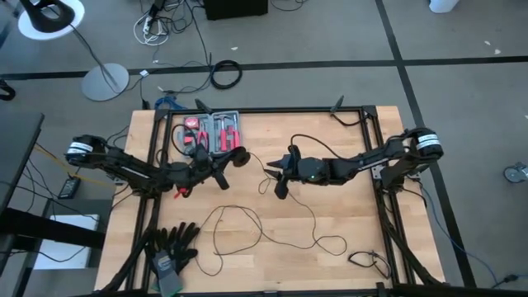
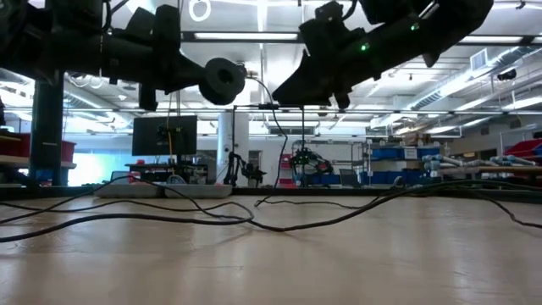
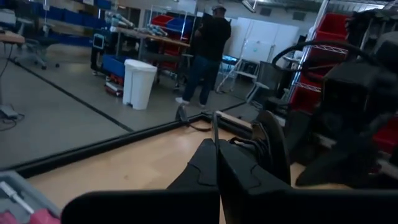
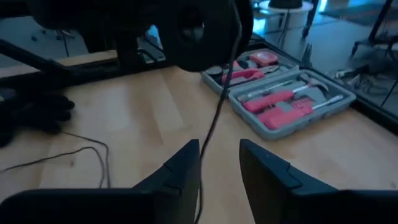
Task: Coil cords
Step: Coil the black wire onto the spool
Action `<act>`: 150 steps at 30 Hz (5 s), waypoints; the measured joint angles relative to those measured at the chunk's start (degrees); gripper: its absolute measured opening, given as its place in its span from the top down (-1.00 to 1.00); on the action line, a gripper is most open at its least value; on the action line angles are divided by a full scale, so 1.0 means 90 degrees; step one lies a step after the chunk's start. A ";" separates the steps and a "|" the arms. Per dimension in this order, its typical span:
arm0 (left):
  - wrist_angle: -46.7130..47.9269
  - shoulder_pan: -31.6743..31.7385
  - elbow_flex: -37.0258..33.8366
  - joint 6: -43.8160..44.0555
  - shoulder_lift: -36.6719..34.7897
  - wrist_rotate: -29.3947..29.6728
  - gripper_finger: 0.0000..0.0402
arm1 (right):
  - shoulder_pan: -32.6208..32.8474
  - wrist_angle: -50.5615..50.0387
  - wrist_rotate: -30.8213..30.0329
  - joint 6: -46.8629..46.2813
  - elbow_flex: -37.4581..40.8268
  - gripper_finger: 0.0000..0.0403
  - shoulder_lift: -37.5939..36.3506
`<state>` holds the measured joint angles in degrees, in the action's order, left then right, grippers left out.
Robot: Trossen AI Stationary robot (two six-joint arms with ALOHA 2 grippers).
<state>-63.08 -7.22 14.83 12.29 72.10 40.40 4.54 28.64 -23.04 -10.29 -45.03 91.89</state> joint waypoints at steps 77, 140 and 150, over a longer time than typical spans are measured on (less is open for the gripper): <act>0.1364 -0.0002 0.0047 0.0678 -0.0005 0.0421 1.00 | -0.0702 -0.2730 0.2553 0.0138 -0.4076 1.00 0.2711; 0.2043 -0.0012 0.0056 0.0666 -0.0007 -0.0630 1.00 | -0.1387 -0.4486 0.3730 0.0197 -0.3600 0.97 0.1157; 0.1637 -0.0010 0.0042 0.0759 -0.0007 -0.1052 1.00 | -0.1370 -0.5357 0.3702 0.0335 -0.3344 0.86 0.1222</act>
<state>-48.35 -7.31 15.20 19.12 72.03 30.94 -7.78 -19.58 10.28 -7.27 -75.13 102.88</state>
